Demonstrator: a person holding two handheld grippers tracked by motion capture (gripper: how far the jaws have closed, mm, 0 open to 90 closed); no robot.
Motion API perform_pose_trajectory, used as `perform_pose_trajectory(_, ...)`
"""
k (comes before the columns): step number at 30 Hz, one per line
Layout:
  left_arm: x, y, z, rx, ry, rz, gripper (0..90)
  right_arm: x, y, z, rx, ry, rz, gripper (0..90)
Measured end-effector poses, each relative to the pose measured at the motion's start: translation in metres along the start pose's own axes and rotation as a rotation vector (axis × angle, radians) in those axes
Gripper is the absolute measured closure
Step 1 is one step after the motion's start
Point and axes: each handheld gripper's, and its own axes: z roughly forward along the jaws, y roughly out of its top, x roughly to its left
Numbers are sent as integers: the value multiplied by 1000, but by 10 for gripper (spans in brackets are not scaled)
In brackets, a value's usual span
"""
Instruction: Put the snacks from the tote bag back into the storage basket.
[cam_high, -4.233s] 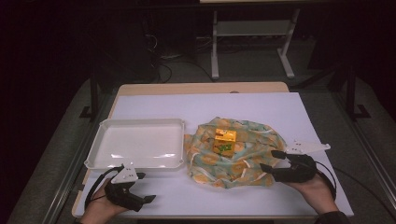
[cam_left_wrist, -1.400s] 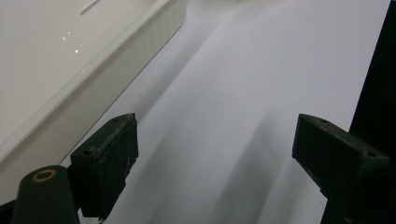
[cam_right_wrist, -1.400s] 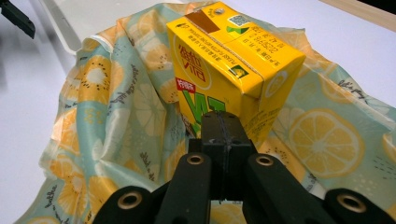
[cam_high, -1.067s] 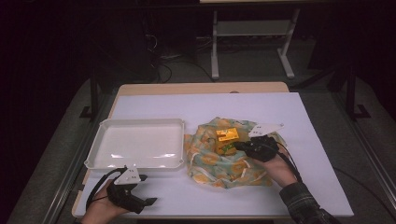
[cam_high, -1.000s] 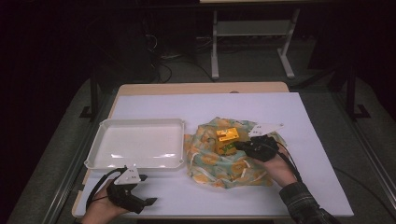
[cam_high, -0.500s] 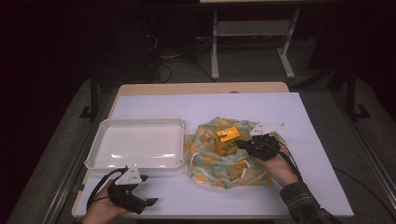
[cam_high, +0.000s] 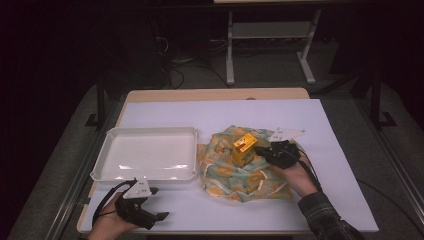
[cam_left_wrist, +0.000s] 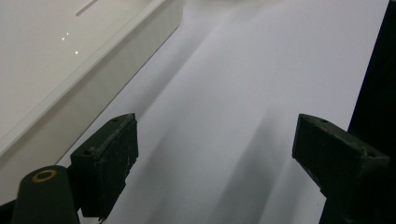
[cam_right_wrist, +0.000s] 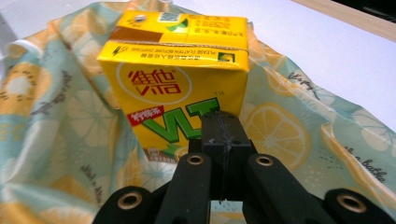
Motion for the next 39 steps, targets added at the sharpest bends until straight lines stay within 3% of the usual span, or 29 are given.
perform_pose_trajectory(15, 0, -1, 0, 4, 5, 4, 140, -3, 0, -6, -5, -2, 10, 871)
perform_pose_trajectory(19, 0, -1, 0, 9, 6, 0, 139, -4, -1, -12, -8, 2, 17, 797)
perform_pose_trajectory(29, -1, 1, 0, 5, 1, -11, 139, -8, -8, -34, -30, -2, 61, 477)
perform_pose_trajectory(39, 1, 1, 0, -1, 1, -8, 139, -11, -22, -60, -14, -41, 66, 351)
